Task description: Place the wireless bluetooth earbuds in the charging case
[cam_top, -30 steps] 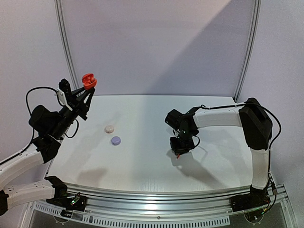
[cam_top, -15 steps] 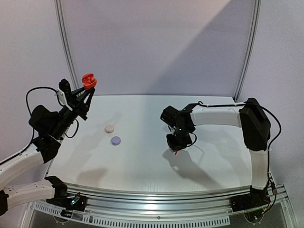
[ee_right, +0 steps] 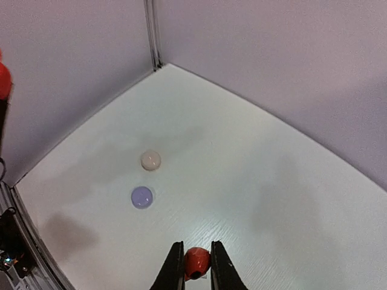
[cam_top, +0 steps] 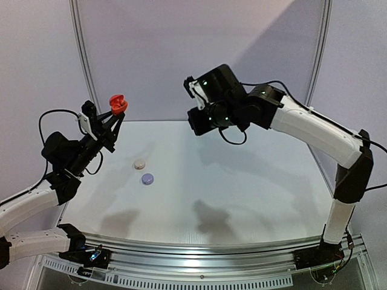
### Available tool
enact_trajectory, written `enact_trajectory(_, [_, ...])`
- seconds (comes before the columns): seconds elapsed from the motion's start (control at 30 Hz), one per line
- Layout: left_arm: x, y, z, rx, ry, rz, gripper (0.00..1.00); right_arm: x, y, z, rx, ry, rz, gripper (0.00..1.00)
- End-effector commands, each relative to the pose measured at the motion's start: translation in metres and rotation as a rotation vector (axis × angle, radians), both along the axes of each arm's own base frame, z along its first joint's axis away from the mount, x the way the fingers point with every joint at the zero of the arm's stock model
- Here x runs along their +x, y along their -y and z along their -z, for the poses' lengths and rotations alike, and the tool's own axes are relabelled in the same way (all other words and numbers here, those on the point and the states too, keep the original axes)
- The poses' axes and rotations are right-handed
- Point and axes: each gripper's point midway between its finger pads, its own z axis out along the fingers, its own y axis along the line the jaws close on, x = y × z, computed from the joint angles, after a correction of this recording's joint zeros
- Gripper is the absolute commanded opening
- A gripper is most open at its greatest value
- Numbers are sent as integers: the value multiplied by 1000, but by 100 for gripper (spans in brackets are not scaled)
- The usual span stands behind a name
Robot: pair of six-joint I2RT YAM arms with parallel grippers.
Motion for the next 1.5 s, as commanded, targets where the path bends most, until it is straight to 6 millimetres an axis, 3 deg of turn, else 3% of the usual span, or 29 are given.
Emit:
enact_trajectory(0.0, [8,5,-18,74,38,-25,0,-2,-9,-75,79,250,-129,2])
enact_trajectory(0.2, [14,10,-28,146,27,-30,0,-9,-12,-137,167,451,-201,1])
enact_trajectory(0.37, [13,4,-31,147,45,-65,0,-11,-18,-163,231,528,-220,1])
enact_trajectory(0.47, [-5,-2,-39,112,112,-65,0,-19,-21,-178,311,533,-184,0])
enact_trajectory(0.53, [-20,-4,-40,103,176,-61,0,-36,-31,-190,322,589,-169,0])
enact_trajectory(0.67, [-31,-14,-44,18,196,-88,0,-59,-48,-217,354,670,-123,0])
enact_trajectory(0.9, [-41,-28,-31,-48,249,-134,0,-95,-93,-226,475,681,-126,0])
enact_trajectory(1.03, [-44,-37,-23,-34,266,-183,0,-106,-111,-220,518,685,-132,0])
enact_trajectory(1.3, [-44,-55,-12,-35,294,-279,0,-111,-165,-187,544,693,-199,0])
enact_trajectory(1.47, [-36,-60,-2,-84,215,-268,0,-113,-184,-165,506,694,-246,0])
